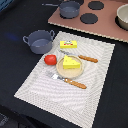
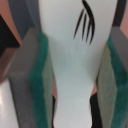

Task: Interact with the objects in diverse but meaningful ways.

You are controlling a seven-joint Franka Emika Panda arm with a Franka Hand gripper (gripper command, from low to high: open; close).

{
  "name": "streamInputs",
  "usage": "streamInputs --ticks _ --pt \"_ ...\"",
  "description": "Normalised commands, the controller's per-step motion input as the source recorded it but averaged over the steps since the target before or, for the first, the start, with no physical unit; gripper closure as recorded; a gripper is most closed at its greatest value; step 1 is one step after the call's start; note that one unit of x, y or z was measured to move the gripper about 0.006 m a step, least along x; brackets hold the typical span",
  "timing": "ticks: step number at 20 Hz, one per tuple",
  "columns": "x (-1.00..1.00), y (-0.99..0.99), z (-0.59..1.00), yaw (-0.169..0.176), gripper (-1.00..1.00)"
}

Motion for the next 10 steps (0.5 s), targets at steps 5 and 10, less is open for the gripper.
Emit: streamInputs --ticks 5,10 --pt "0.0 0.25 -0.41 0.0 1.0" --pt "0.0 0.2 -0.4 0.0 1.0"
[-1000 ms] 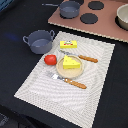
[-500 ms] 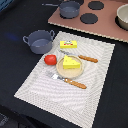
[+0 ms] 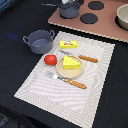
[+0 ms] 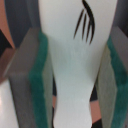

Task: Interact with the objects in diverse but meaningful ways.

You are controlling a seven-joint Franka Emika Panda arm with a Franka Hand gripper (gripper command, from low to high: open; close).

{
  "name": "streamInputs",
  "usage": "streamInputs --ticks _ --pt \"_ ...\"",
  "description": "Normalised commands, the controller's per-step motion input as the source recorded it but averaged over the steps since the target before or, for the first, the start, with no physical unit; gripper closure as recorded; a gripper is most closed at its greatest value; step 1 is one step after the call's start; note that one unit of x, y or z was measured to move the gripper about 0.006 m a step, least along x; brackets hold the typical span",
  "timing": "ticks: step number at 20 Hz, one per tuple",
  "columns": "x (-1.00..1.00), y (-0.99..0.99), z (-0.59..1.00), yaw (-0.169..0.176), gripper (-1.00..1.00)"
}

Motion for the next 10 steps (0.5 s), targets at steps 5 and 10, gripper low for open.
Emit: streamInputs --ticks 5,10 --pt "0.0 0.19 -0.2 0.0 -1.0" --pt "0.02 0.21 -0.03 0.0 -1.0"
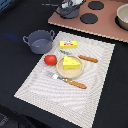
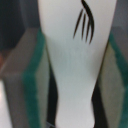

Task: Interact with the objects in diverse but meaningful ways.

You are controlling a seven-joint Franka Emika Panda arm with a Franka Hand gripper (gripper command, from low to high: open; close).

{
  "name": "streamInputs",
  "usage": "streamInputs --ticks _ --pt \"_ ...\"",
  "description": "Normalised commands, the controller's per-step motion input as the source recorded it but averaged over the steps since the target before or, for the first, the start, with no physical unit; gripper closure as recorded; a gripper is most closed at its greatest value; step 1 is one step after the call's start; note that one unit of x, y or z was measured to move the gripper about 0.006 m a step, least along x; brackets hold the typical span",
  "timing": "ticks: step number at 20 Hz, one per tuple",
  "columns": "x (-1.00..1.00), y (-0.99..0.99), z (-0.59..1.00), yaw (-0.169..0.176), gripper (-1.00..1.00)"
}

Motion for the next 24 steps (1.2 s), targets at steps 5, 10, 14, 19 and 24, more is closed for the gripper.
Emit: streamInputs --ticks 5,10,14,19,24 --pt "0.04 0.24 0.49 0.0 -1.0" --pt "0.02 0.12 0.96 -0.032 -1.0" --pt "0.34 -0.04 0.92 -0.104 -1.0" --pt "0.63 -0.29 0.39 -0.15 -1.0" --pt "0.71 -0.44 0.07 -0.163 -1.0"
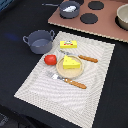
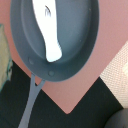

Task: Interact with the objects in diverse but meaningful ways.

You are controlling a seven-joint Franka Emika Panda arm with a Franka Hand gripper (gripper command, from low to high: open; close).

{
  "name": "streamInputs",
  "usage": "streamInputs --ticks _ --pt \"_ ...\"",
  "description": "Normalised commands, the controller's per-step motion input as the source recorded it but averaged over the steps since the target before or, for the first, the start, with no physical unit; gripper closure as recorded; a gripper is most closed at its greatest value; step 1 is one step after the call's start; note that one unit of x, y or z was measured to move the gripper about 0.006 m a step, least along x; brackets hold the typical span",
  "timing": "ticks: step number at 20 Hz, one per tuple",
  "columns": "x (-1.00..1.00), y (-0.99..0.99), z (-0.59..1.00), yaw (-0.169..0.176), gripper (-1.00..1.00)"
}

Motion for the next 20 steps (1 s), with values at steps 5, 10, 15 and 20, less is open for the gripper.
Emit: streamInputs --ticks 5,10,15,20 --pt "0.65 -0.48 -0.06 -0.144 -1.0" --pt "0.69 -0.48 -0.09 -0.123 -1.0" --pt "0.78 -0.48 -0.06 -0.118 -1.0" --pt "0.77 -0.48 -0.07 -0.102 -1.0"
